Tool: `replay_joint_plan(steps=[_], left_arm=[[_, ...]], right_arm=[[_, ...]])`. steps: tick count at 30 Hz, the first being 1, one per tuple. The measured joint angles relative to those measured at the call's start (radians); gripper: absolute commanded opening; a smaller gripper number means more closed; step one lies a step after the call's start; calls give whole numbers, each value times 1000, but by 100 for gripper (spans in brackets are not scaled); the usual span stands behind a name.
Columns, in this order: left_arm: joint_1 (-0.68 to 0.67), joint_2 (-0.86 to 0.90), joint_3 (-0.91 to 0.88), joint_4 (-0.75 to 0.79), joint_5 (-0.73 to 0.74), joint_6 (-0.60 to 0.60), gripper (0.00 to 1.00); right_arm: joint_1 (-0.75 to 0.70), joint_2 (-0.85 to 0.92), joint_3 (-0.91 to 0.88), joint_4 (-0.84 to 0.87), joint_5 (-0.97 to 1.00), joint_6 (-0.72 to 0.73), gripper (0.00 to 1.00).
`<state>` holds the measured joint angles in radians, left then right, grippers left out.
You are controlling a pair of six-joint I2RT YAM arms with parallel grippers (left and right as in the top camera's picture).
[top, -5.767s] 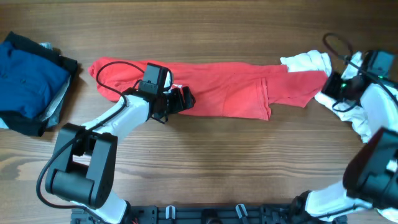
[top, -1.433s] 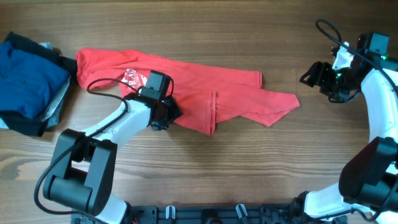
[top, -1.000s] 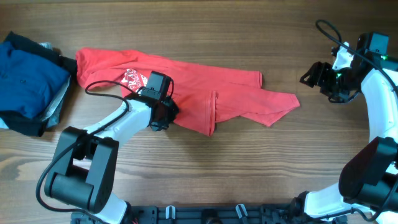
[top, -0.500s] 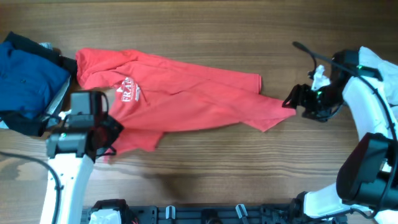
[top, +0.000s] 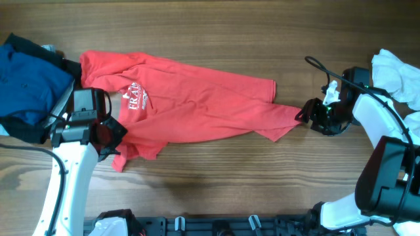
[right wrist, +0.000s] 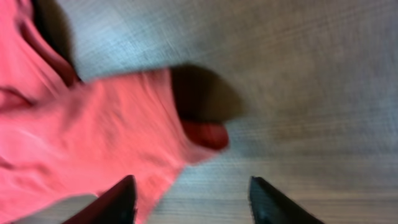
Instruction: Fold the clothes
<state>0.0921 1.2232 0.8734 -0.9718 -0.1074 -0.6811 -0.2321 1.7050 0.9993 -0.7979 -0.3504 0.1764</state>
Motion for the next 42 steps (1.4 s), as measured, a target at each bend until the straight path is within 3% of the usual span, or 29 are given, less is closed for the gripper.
replay_joint_plan(steps=[2, 8, 12, 21, 22, 25, 32, 37, 42], left_arm=[[0, 14, 0, 1, 0, 4, 4], [0, 16, 0, 1, 0, 8, 4], [0, 16, 0, 0, 0, 8, 4], [1, 16, 0, 4, -36, 52, 4], [1, 16, 0, 4, -43, 55, 4], [1, 16, 0, 4, -53, 57, 4], [10, 12, 15, -33, -113, 61, 4], [158, -61, 116, -110, -195, 68, 4], [244, -124, 130, -122, -180, 68, 4]], right_arm=[[0, 0, -2, 41, -16, 14, 45], [23, 0, -4, 101, -23, 29, 50], [64, 0, -44, 172, -3, 35, 36], [68, 0, -51, 187, 116, 48, 35], [68, 0, -51, 180, 116, 48, 31], [73, 0, -51, 177, 116, 42, 7], [99, 8, -48, 182, 112, -19, 4], [52, 5, 134, 82, 112, -37, 4], [45, -66, 341, -20, 112, -73, 5]])
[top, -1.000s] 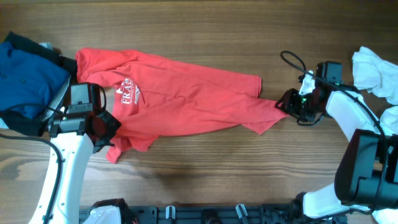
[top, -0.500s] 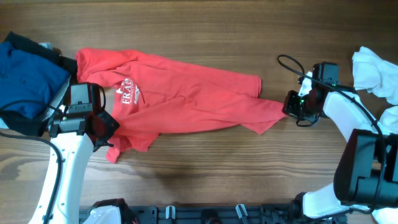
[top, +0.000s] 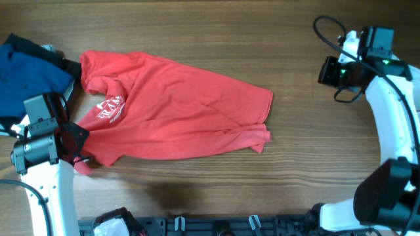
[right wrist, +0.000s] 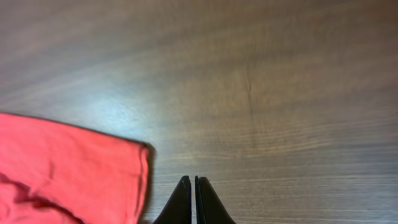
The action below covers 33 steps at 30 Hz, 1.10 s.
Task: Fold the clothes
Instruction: 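Grasp the right edge of the red shirt with the right gripper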
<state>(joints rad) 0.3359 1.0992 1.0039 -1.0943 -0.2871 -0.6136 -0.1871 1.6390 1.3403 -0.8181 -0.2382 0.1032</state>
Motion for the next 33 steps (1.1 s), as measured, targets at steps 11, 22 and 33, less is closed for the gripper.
replay_joint_plan(steps=[11, 22, 33], left_arm=[[0, 0, 0, -14, 23, 0, 4], [0, 0, 0, -18, 34, 0, 4], [0, 0, 0, -18, 35, 0, 4]], right_arm=[[200, -20, -172, -294, -119, -59, 59], [464, -20, -387, -80, -90, 371, 60], [467, -20, -422, 15, -29, 589, 54]])
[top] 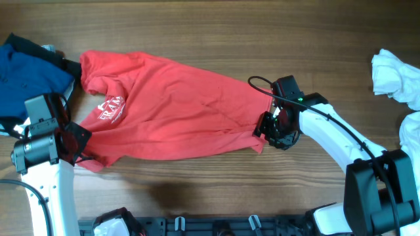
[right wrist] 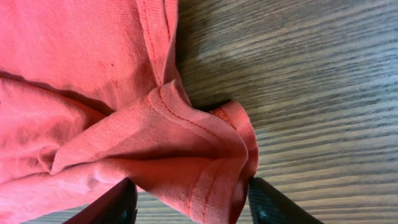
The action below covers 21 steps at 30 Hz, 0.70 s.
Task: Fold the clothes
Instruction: 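Grasp the right edge of the red shirt with the right gripper, then lift the shirt with both grippers and shake it out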
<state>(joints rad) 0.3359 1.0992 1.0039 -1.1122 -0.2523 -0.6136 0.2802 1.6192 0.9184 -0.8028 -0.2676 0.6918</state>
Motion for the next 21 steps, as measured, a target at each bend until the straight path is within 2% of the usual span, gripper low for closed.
replay_joint_plan(steps=[1, 2, 3, 4, 5, 11, 16, 19, 21], left_arm=[[0, 0, 0, 0, 0, 0, 4], [0, 0, 0, 0, 0, 0, 4], [0, 0, 0, 0, 0, 0, 4], [0, 0, 0, 0, 0, 0, 4], [0, 0, 0, 0, 0, 0, 4], [0, 0, 0, -3, 0, 0, 4], [0, 0, 0, -3, 3, 0, 4], [1, 0, 1, 31, 86, 57, 4], [1, 0, 18, 24, 167, 117, 4]], right_arm=[[0, 0, 0, 0, 0, 3, 52], [0, 0, 0, 1, 1, 5, 45], [0, 0, 0, 6, 4, 8, 33], [0, 0, 0, 12, 7, 14, 11], [0, 0, 0, 21, 11, 18, 4], [0, 0, -1, 55, 16, 17, 5], [-7, -2, 6, 58, 41, -38, 4], [-66, -52, 93, -46, 71, -96, 4], [-138, -139, 244, -142, 106, -161, 4]])
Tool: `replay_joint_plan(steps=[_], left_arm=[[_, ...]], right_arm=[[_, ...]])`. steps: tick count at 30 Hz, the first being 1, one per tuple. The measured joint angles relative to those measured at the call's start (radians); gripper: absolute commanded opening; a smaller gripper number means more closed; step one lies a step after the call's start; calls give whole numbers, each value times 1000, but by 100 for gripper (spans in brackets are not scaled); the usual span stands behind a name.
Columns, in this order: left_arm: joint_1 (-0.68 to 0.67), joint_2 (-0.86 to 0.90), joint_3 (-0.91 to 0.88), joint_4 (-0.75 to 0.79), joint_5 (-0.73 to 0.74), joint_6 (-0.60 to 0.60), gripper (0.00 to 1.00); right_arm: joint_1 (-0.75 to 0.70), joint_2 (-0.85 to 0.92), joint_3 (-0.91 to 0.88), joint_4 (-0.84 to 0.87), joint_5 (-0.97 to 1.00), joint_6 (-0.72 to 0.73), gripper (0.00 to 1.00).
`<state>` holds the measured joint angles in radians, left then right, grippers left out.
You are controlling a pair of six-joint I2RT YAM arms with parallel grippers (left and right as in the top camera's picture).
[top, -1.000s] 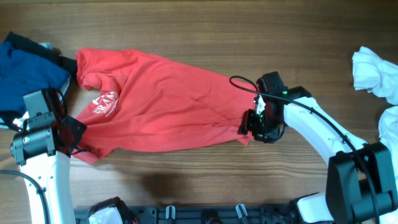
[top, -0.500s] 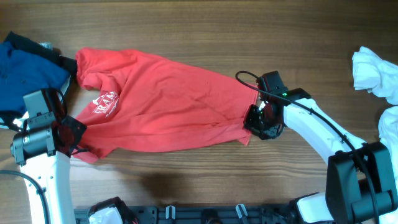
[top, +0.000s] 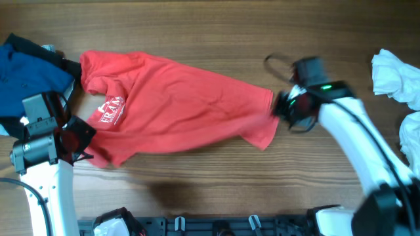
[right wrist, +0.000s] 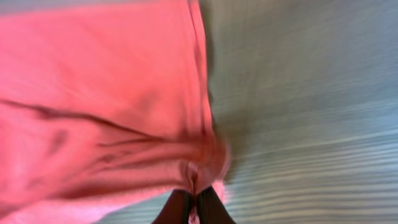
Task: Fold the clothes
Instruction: 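Lift the shirt with both grippers and shake it out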
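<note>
A red T-shirt (top: 177,105) with white lettering lies spread across the wooden table (top: 197,26), wrinkled along its lower edge. My right gripper (top: 283,108) is at its right hem, shut on a bunched fold of red fabric (right wrist: 199,165); the wrist view is blurred, with my gripper (right wrist: 194,194) pinching that fold. My left gripper (top: 77,134) sits at the shirt's lower-left sleeve edge, which runs into its fingers, and appears shut on it.
A blue garment (top: 26,78) over something dark lies at the back left, touching the red shirt's corner. A crumpled white cloth (top: 397,78) sits at the right edge. A black rail (top: 216,226) runs along the front edge.
My right gripper was open around the crumpled lower-right hem corner. Now it is shut on that hem and sits further right and back, with the hem drawn out. The left gripper barely shifted.
First my right gripper stood open by the shirt's stretched right tip, the left gripper at the lower-left sleeve. Then the shirt lay further left with the left gripper, and my right gripper was shut, far back right. It then came open onto the hem and now grips it.
</note>
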<state>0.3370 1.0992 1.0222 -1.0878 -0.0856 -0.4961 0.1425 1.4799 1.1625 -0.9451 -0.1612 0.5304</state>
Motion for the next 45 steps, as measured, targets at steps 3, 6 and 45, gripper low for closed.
replay_joint_plan(steps=[3, 6, 45], left_arm=[[0, 1, 96, -61, 122, 84, 4], [0, 2, 246, -128, 237, 140, 4], [-243, 829, 987, 636, 476, 133, 4]], right_arm=[[-71, -109, 215, -116, 30, -82, 4], [-92, -181, 389, -234, 85, -155, 4], [-200, 467, 1094, 134, 258, -301, 4]])
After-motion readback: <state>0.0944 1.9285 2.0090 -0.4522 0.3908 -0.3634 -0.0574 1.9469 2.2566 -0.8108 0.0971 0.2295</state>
